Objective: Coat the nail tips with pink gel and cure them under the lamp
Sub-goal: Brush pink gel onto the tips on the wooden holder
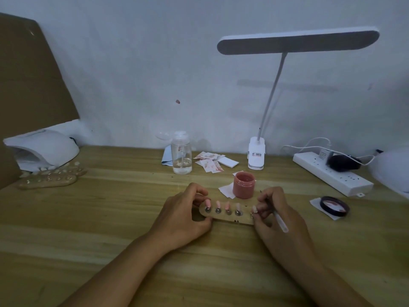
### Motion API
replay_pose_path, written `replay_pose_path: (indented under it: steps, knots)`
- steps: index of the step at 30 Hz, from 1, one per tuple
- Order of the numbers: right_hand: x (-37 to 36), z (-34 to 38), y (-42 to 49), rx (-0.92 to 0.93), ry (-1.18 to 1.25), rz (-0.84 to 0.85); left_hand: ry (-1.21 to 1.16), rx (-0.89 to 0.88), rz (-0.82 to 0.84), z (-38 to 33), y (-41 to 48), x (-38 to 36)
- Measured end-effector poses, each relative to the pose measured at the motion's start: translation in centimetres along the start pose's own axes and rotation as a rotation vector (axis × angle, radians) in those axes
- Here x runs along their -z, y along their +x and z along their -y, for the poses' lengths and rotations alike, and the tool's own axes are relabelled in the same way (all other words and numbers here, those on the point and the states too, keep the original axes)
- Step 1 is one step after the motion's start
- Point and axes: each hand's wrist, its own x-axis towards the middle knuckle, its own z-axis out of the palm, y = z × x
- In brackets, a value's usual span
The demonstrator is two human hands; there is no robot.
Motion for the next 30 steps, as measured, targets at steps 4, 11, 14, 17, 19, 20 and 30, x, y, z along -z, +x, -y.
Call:
replay_pose_path:
  steps: [4,11,14,17,19,20,30]
  knots:
    - [-0.1,-0.2,0.0,0.019,0.008,-0.015,-0.022,0.024,-0.008,0.0,0.0,0.0]
    - [-0.2,-0.5,0.0,0.066,-0.041,-0.003,-0.001,0.034,-0.018,-0.2,-0.1,0.1]
    - [-0.1,-0.5,0.1,0.066,-0.045,0.003,0.034,0.062,-0.054,0.2,0.1,0.2]
    - [-0.1,-0.3,0.0,0.065,-0.034,0.010,0.034,0.114,-0.073,0.7,0.3,0.3]
    - [-0.1,-0.1,-0.1,0.087,-0.026,0.003,0.037,0.134,-0.076,0.9,0.5,0.2]
    - [-0.1,0.0,-0.1,0.103,-0.025,0.003,0.039,0.136,-0.077,0.9,0.6,0.1]
    - [-0.2,0.3,-0.5,0.167,-0.029,-0.026,0.105,-0.217,-0.219,-3.4,-1.3,-0.4]
